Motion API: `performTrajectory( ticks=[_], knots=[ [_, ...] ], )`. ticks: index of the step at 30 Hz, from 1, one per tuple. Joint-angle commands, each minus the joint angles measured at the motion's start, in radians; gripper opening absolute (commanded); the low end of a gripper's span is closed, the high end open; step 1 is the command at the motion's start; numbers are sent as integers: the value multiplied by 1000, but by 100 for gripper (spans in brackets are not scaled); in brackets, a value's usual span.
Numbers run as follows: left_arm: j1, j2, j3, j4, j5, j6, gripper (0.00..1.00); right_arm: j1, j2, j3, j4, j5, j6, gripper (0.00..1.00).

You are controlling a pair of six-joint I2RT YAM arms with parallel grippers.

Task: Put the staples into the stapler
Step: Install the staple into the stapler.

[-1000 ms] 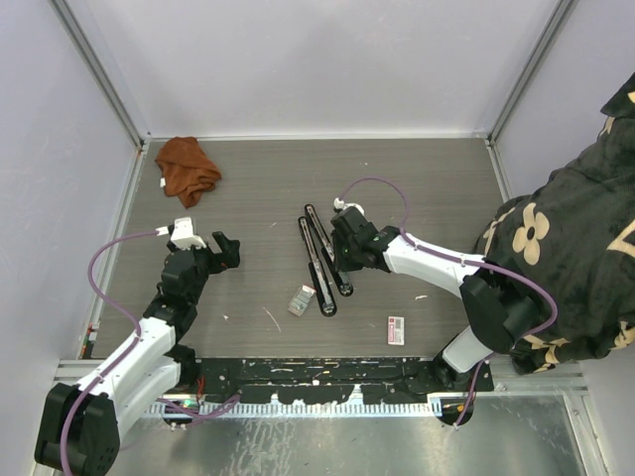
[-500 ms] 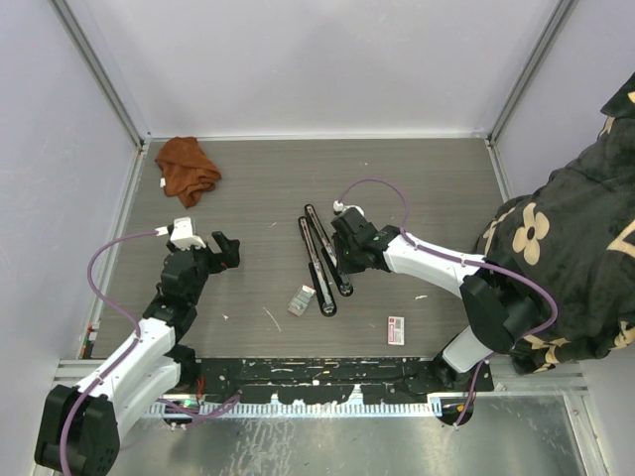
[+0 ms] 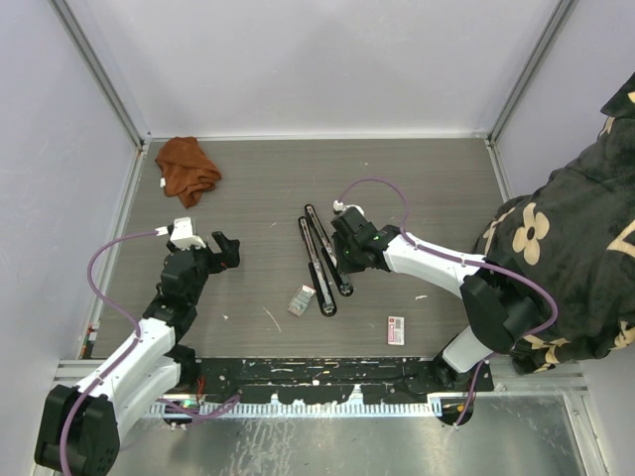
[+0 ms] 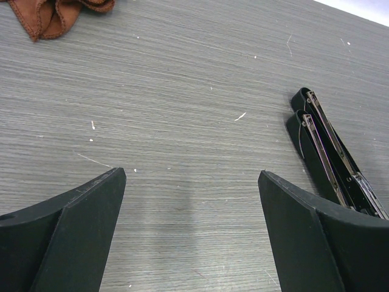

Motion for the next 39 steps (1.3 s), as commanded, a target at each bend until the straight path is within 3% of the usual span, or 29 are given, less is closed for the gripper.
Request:
performTrajectory(
  ticks=[1,39],
  knots=[
    [4,-18,1,64,5,17,93,-2,-8,41,11,15,-2,12],
    [3,-21,-2,69,3,20,93,-2,51,78,15,19,-28,12]
  ],
)
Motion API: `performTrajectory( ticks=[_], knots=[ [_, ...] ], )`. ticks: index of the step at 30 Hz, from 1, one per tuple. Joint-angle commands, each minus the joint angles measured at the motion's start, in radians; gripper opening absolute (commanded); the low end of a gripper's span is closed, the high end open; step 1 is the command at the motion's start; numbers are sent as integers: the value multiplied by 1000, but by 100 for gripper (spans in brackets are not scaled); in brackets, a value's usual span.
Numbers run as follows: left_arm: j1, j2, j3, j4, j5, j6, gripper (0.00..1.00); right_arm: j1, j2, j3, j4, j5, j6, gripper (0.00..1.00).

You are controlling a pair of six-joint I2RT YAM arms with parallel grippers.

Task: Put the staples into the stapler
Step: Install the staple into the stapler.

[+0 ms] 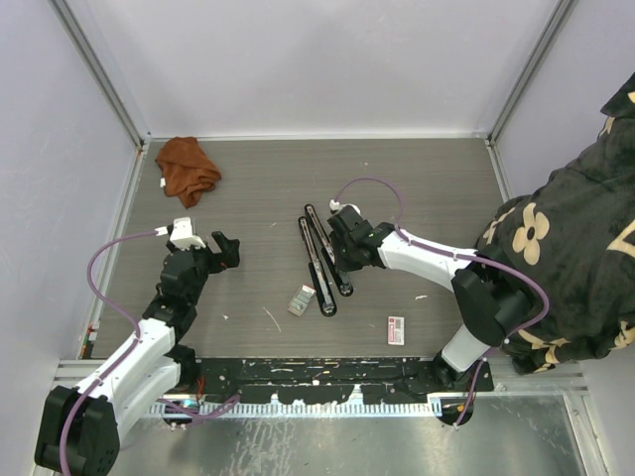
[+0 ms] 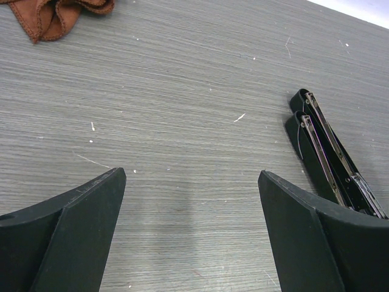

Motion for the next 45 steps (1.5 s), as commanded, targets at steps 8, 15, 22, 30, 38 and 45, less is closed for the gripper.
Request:
performTrajectory(
  ticks=[8,15,22,30,38,45],
  knots=[
    [4,-14,-3,67,1,21,93,-4,0,49,15,21,-16,13],
    [4,-18,-4,67,3,21,93,-3,-7,51,9,27,-17,26],
    [4,-21,-5,66,3,21,93,-3,-14,53,6,32,-23,41],
    [4,-21,-5,57,-4,21,93,-3,-46,58,9,57,-37,42],
    [4,-18,0,42,-6,22,93,-3,-192,-78,196,64,-36,39],
    [4,-21,51,-29,11,19,93,-12,-264,-133,232,100,-63,39]
  ],
)
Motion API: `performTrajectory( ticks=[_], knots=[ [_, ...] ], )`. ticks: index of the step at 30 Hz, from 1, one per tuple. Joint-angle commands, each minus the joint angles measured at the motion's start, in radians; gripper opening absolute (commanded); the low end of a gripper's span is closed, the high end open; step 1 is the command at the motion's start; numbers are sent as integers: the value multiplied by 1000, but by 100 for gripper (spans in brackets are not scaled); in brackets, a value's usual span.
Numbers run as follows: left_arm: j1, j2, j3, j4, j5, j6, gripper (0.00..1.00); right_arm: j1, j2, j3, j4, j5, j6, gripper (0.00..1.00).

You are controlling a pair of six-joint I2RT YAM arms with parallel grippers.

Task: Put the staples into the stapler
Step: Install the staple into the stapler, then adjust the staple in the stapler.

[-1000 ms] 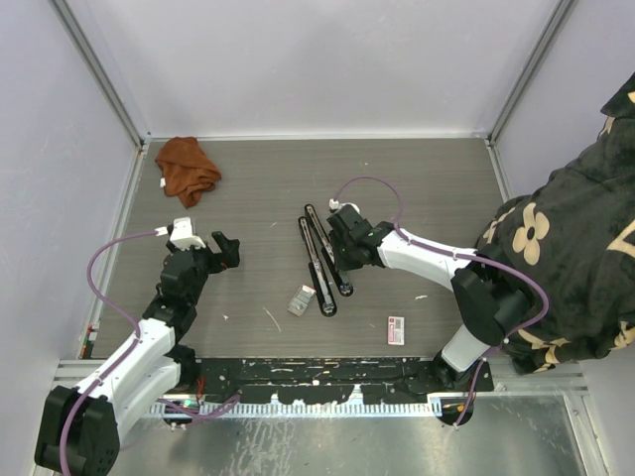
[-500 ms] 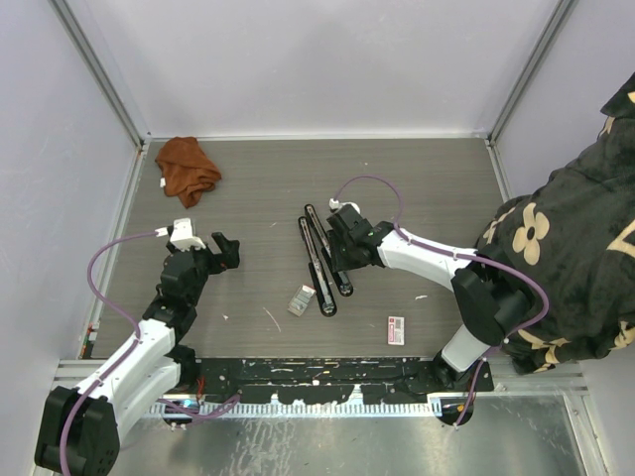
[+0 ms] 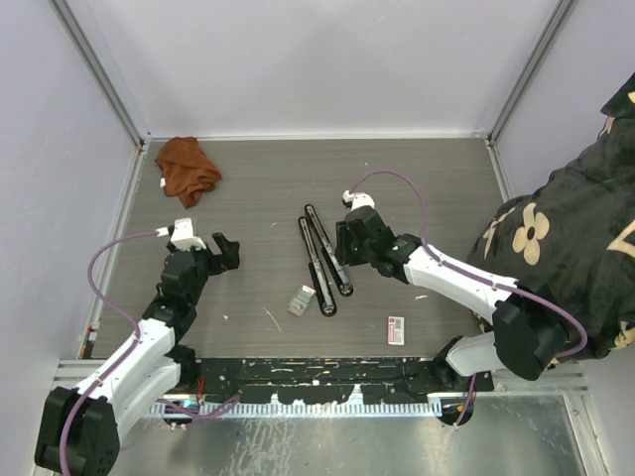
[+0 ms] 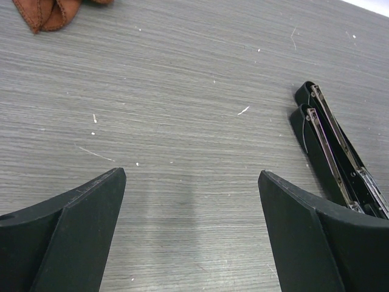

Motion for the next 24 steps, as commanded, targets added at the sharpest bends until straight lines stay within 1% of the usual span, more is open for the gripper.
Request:
performTrajectory(
  ticks=[1,5,11,24],
  knots=[
    [4,-14,60,-16,17,19,93,-11,-35,-21,82,31,-22,38],
    [4,-3,76,-28,27,25,93,-11,22,-6,60,-5,-26,35],
    [4,2,78,-33,41,27,93,-12,114,30,14,-41,-33,35],
    [3,4,74,-37,43,27,93,-12,163,44,1,-24,-28,34]
  ],
)
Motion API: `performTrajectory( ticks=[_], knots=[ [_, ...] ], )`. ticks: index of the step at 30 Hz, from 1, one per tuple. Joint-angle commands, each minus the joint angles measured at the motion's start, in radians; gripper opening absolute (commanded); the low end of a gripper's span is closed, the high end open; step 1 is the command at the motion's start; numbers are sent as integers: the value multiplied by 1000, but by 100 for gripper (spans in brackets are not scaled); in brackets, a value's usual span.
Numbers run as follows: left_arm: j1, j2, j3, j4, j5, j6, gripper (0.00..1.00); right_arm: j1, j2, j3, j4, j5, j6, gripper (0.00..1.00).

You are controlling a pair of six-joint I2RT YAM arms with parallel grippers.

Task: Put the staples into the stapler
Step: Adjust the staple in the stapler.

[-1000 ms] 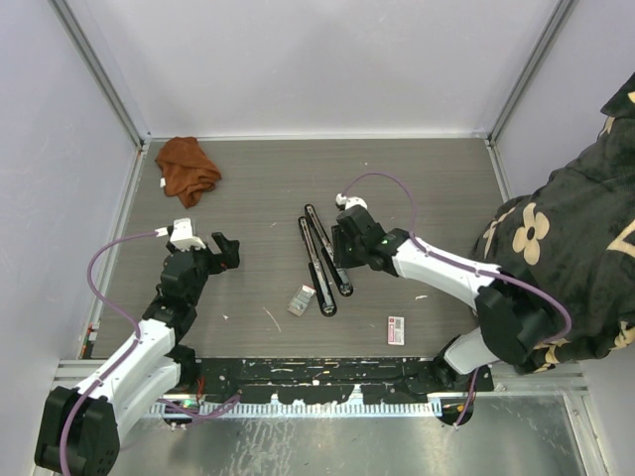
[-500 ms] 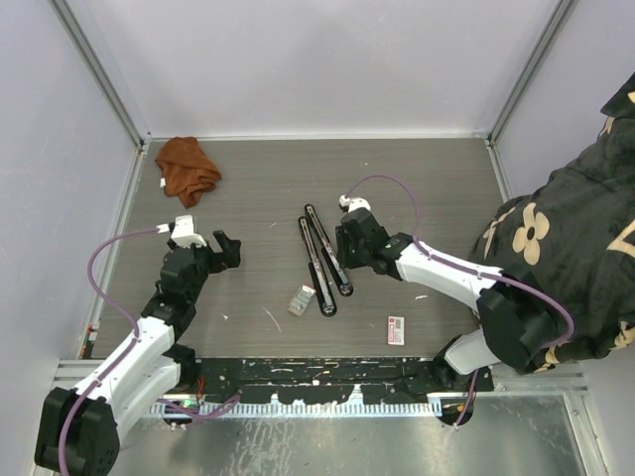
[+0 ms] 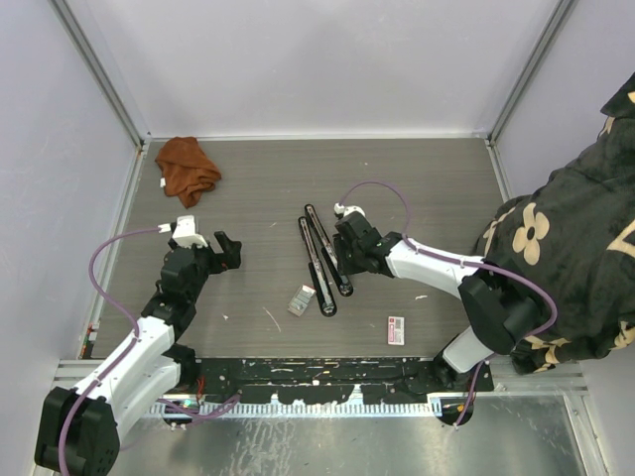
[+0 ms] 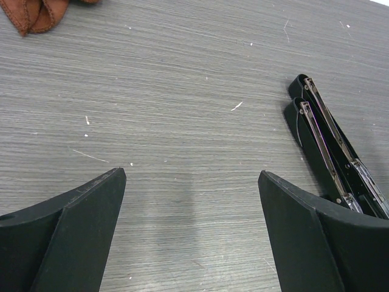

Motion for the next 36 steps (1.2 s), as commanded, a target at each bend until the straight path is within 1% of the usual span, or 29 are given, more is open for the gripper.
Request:
performTrajectory(
  ticks=[1,14,20,29,33,36],
  knots=[
    [3,0,34,24,8,8,93,-3,4,47,13,16,-4,34],
    [3,5,34,26,14,6,93,-2,29,28,-15,36,-4,33],
    [4,4,34,25,18,5,93,-3,15,17,-18,41,0,33],
    [3,-47,62,-21,22,-1,93,-3,-71,90,-29,39,-9,37],
    [4,-64,86,-58,30,-17,93,-3,-121,63,-1,67,5,37],
    [4,-68,110,-109,46,-33,93,-2,-177,11,61,72,3,38]
  ],
)
